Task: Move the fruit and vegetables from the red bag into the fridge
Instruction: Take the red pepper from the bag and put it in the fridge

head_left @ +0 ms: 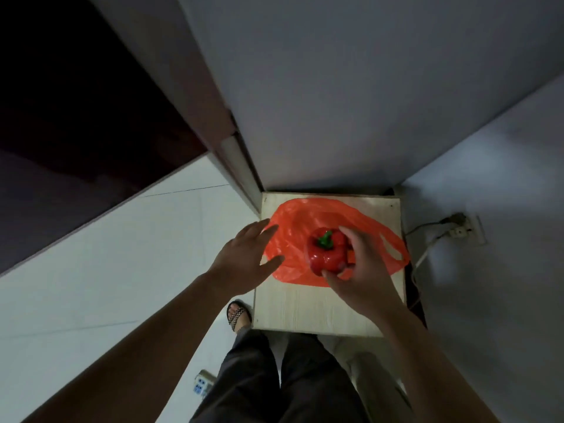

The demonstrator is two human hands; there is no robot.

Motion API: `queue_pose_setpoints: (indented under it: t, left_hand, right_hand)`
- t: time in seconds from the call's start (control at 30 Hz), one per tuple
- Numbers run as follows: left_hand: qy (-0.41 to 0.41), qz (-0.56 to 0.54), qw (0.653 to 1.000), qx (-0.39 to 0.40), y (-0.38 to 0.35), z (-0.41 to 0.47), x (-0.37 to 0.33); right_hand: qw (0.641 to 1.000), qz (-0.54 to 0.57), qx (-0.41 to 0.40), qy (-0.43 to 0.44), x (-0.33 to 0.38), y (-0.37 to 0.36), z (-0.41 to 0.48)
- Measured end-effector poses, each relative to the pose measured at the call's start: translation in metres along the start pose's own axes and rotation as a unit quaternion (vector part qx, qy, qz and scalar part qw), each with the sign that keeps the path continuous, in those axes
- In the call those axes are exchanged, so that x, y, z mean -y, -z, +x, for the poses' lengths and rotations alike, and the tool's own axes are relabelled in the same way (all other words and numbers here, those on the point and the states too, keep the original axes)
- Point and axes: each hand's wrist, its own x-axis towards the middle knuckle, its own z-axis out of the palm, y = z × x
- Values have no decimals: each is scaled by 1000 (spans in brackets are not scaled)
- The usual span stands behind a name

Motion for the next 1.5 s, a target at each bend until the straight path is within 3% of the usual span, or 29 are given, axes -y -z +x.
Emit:
queue_pose_setpoints:
  t: [0.27,0.4,0.6,0.77,0.97,1.1,1.37,1.5]
  left_hand:
    - [108,-90,986,-94,54,-144,14]
    - [149,-159,966,-138,52,-211,38]
    - [216,-178,935,-218,40,-320,93]
    - [292,-206,890,-283,23,-417,143]
    - [416,-261,793,-362,-18,-533,174]
    - [450,-293,742,-401,-31,-574,190]
    - [459,-330,689,-455,-19,-612,255]
    - [458,-341,684,-453,-1,-618,321]
  right_hand:
    - [991,-52,85,94,114,-25,-35]
    - [976,-91,141,142,169,-48,-63]
    - [950,-116,204,206,240,-108,-114]
    - [909,-137,273,283,302,-191,-154]
    - [825,-148,407,363,369,-294,-215]
    - [773,-170,459,403,399,-344,-243]
    - [757,-166,483,407,457,-426,-237]
    - [754,-171,482,411,490,-486,-211]
